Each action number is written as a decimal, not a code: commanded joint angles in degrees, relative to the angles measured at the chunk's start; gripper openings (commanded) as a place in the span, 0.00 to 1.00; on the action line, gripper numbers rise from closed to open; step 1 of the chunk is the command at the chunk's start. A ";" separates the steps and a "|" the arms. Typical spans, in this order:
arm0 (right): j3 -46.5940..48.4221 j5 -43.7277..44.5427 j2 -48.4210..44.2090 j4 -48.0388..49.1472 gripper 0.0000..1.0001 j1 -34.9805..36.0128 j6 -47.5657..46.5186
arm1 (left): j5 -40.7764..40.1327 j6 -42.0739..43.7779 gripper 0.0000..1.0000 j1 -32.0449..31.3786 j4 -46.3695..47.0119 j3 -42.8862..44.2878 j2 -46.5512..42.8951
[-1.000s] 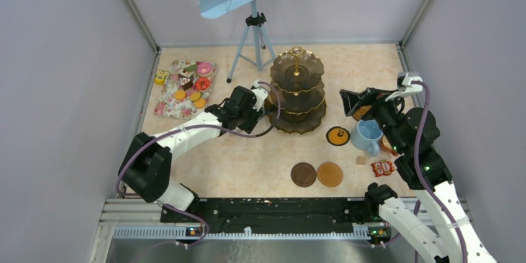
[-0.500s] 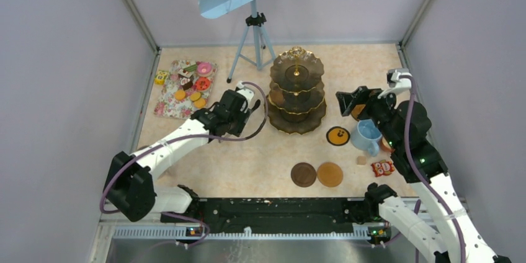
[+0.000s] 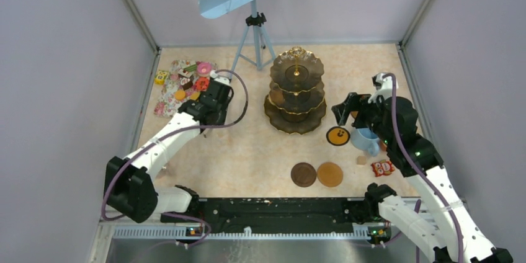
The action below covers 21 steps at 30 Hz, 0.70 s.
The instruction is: Serve the afternoon tea
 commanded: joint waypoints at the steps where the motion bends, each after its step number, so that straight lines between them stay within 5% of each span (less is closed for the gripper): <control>1: -1.79 -3.42 -0.59 2.11 0.90 0.73 -4.27 | -3.81 0.30 0.56 6.83 0.55 4.51 -0.36; 7: -0.24 1.90 2.30 4.32 0.91 0.75 -4.10 | 3.99 4.75 0.57 19.44 0.39 12.03 2.25; 13: -1.02 -1.60 2.66 5.65 0.91 0.76 -0.67 | 15.60 3.15 0.57 25.25 -3.36 20.87 12.42; 21: -0.80 0.28 2.50 5.49 0.91 0.75 -1.09 | 21.10 2.88 0.60 27.42 -7.89 31.63 22.90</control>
